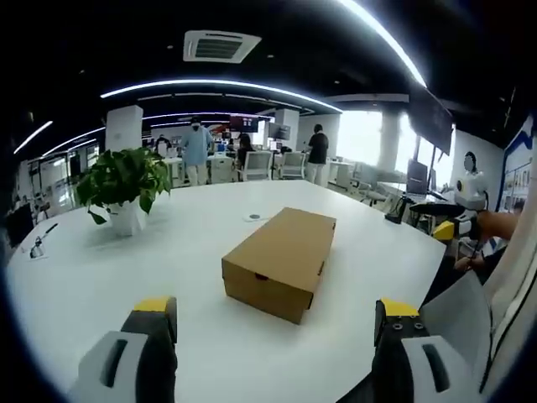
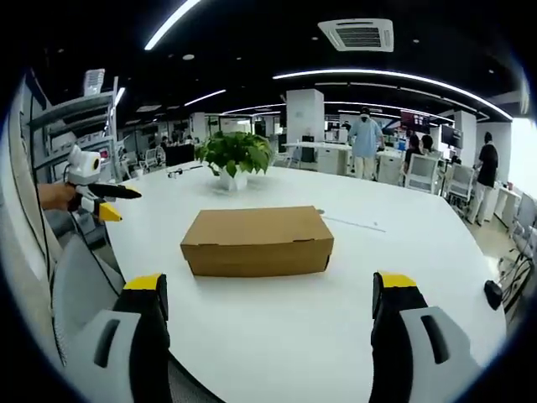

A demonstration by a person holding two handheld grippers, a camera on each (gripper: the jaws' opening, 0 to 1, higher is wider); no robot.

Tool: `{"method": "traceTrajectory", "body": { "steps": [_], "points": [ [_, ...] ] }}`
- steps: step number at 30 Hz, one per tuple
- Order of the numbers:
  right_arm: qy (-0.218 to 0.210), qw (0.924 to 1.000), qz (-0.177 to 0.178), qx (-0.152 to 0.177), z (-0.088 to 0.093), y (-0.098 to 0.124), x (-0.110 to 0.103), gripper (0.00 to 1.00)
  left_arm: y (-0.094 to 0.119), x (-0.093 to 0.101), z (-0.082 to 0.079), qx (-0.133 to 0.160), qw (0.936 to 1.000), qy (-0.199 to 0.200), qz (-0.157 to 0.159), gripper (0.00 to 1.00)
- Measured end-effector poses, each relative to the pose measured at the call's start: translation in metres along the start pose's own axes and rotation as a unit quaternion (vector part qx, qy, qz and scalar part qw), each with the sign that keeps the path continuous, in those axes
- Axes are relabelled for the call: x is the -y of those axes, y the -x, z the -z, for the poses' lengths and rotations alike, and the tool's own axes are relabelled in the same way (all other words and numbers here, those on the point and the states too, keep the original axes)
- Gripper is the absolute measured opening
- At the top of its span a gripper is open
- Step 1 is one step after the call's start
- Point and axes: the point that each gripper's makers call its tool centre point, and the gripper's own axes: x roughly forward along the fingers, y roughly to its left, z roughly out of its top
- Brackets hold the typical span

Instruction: Operate the shoe box by opening the lid, removing the specified soft item, and placing it in the target area until the item is outside and the box remains undamaged.

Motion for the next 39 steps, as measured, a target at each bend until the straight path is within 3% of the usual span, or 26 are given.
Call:
{"method": "traceTrajectory", "body": {
  "steps": [39],
  "points": [
    [0.008, 1.0, -0.003, -0.001, -0.0007, -0.0005, -0.0008, 0.96, 0.0007, 0.0031, 0.005, -0.001, 1.0, 0.006, -0.004, 1.0]
  ]
}}
